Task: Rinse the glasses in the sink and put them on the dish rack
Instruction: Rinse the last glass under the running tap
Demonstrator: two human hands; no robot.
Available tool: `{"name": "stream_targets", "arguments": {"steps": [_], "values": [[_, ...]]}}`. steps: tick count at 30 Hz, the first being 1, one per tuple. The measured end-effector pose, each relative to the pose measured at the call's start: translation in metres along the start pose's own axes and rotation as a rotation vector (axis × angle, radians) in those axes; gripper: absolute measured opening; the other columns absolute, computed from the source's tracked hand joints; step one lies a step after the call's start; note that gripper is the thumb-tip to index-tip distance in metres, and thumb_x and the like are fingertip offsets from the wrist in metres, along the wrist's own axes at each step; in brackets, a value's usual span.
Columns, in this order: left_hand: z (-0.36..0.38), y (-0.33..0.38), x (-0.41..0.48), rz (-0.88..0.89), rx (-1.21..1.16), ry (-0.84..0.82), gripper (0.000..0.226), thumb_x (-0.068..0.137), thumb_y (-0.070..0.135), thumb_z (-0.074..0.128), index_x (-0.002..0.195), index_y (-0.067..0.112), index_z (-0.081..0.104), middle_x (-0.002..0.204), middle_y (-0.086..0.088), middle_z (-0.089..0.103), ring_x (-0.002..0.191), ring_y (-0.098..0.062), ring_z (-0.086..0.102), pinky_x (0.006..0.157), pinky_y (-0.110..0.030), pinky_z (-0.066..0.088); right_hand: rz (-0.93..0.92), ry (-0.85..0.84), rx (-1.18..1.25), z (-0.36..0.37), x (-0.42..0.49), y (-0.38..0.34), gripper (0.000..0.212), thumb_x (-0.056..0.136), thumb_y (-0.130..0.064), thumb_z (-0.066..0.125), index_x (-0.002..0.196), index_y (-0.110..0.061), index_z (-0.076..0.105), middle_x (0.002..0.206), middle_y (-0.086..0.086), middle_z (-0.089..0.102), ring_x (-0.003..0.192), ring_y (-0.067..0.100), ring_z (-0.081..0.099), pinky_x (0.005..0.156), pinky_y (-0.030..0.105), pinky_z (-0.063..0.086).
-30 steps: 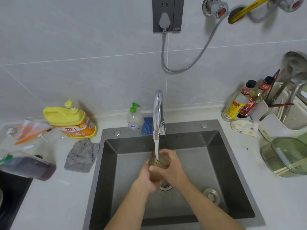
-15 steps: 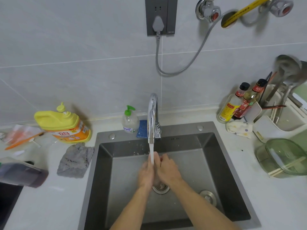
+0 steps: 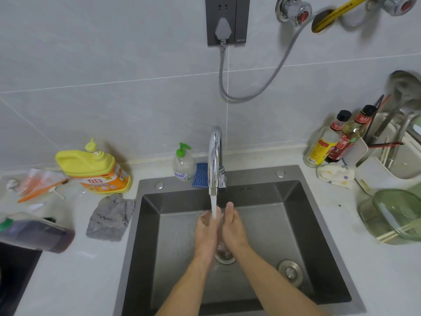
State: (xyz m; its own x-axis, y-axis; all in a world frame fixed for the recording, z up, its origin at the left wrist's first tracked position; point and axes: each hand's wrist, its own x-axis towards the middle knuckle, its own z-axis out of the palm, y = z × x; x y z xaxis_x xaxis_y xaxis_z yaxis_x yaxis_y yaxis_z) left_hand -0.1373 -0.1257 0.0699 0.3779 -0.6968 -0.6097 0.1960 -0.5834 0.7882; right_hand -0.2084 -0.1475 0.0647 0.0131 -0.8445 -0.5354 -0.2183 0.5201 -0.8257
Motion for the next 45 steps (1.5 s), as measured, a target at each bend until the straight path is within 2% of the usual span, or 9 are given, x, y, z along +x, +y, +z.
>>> {"name": "stream_targets", "arguments": {"steps": [3, 7, 13, 16, 21, 28, 34, 39, 45], "values": [[-0.016, 0.005, 0.004, -0.087, -0.220, -0.063, 0.078, 0.081, 0.077, 0.062, 0.105, 0.003, 0.073, 0.094, -0.018, 0.076, 0.082, -0.026, 0.077, 0.068, -0.036, 0.061, -0.134, -0.119, 0.006, -0.002, -0.005, 0.004, 0.069, 0.102, -0.060, 0.039, 0.162, -0.030, 0.023, 0.164, -0.009, 0.032, 0.150, 0.014, 0.033, 0.125, 0.036, 0.026], [-0.023, 0.008, -0.003, -0.192, -0.395, -0.239, 0.072, 0.097, 0.070, 0.043, 0.121, 0.010, 0.074, 0.115, -0.016, 0.078, 0.104, -0.027, 0.077, 0.092, -0.045, 0.055, -0.016, -0.201, 0.214, -0.001, 0.000, 0.008, 0.102, 0.068, -0.073, 0.079, 0.152, -0.051, 0.027, 0.158, -0.007, 0.041, 0.136, 0.019, 0.053, 0.113, 0.049, 0.047], [-0.021, 0.001, -0.001, -0.097, -0.183, -0.172, 0.075, 0.081, 0.072, 0.055, 0.120, 0.011, 0.074, 0.107, -0.011, 0.080, 0.095, -0.020, 0.079, 0.078, -0.034, 0.061, 0.013, -0.080, 0.078, 0.004, -0.005, 0.004, 0.079, 0.099, -0.073, 0.019, 0.159, -0.025, 0.032, 0.160, -0.001, 0.040, 0.150, 0.023, 0.036, 0.126, 0.043, 0.024], [-0.022, -0.002, 0.006, -0.137, -0.244, -0.089, 0.078, 0.082, 0.071, 0.067, 0.128, 0.007, 0.063, 0.105, -0.014, 0.079, 0.086, -0.024, 0.080, 0.070, -0.036, 0.062, -0.061, -0.129, 0.010, 0.005, -0.009, 0.016, 0.087, 0.089, -0.086, 0.027, 0.160, -0.035, 0.027, 0.157, -0.015, 0.038, 0.145, 0.016, 0.042, 0.123, 0.044, 0.030], [-0.018, -0.001, -0.002, -0.306, -0.381, -0.226, 0.078, 0.096, 0.075, 0.039, 0.118, 0.010, 0.075, 0.114, -0.018, 0.078, 0.100, -0.028, 0.078, 0.088, -0.043, 0.056, -0.026, -0.103, 0.259, -0.003, 0.002, 0.012, 0.057, 0.095, -0.031, 0.068, 0.147, -0.036, 0.046, 0.140, -0.004, 0.056, 0.119, 0.017, 0.064, 0.107, 0.040, 0.051], [-0.006, 0.005, 0.005, -0.340, -0.364, -0.170, 0.055, 0.089, 0.063, 0.069, 0.108, 0.013, 0.079, 0.115, -0.022, 0.077, 0.105, -0.032, 0.074, 0.089, -0.043, 0.056, -0.051, -0.102, -0.154, -0.006, -0.002, -0.001, 0.059, 0.110, -0.046, 0.017, 0.162, -0.019, 0.025, 0.166, 0.008, 0.031, 0.152, 0.026, 0.031, 0.125, 0.040, 0.024], [-0.004, 0.021, 0.006, -0.620, -0.701, -0.083, 0.061, 0.096, 0.061, 0.057, 0.095, 0.001, 0.068, 0.064, -0.019, 0.074, 0.081, -0.031, 0.065, 0.068, -0.045, 0.050, -0.254, -0.250, -0.200, -0.015, -0.005, 0.016, 0.062, 0.096, -0.022, 0.069, 0.153, -0.026, 0.046, 0.158, -0.008, 0.044, 0.147, 0.006, 0.038, 0.126, 0.031, 0.025], [-0.010, 0.014, 0.008, -0.728, -0.765, -0.102, 0.059, 0.096, 0.061, 0.059, 0.096, 0.002, 0.066, 0.079, -0.019, 0.069, 0.079, -0.031, 0.064, 0.073, -0.043, 0.058, -0.225, -0.145, -0.045, -0.042, 0.005, 0.022, 0.028, 0.094, -0.012, 0.073, 0.110, -0.035, 0.075, 0.114, -0.009, 0.077, 0.114, 0.011, 0.070, 0.098, 0.022, 0.055], [-0.020, 0.007, -0.002, -0.666, -0.706, -0.250, 0.057, 0.093, 0.050, 0.069, 0.119, -0.001, 0.066, 0.105, -0.028, 0.074, 0.095, -0.039, 0.070, 0.081, -0.054, 0.057, -0.060, -0.192, 0.113, -0.028, 0.009, 0.022, 0.046, 0.088, -0.038, 0.079, 0.127, -0.022, 0.062, 0.124, -0.002, 0.068, 0.112, 0.013, 0.066, 0.100, 0.033, 0.056]]}}
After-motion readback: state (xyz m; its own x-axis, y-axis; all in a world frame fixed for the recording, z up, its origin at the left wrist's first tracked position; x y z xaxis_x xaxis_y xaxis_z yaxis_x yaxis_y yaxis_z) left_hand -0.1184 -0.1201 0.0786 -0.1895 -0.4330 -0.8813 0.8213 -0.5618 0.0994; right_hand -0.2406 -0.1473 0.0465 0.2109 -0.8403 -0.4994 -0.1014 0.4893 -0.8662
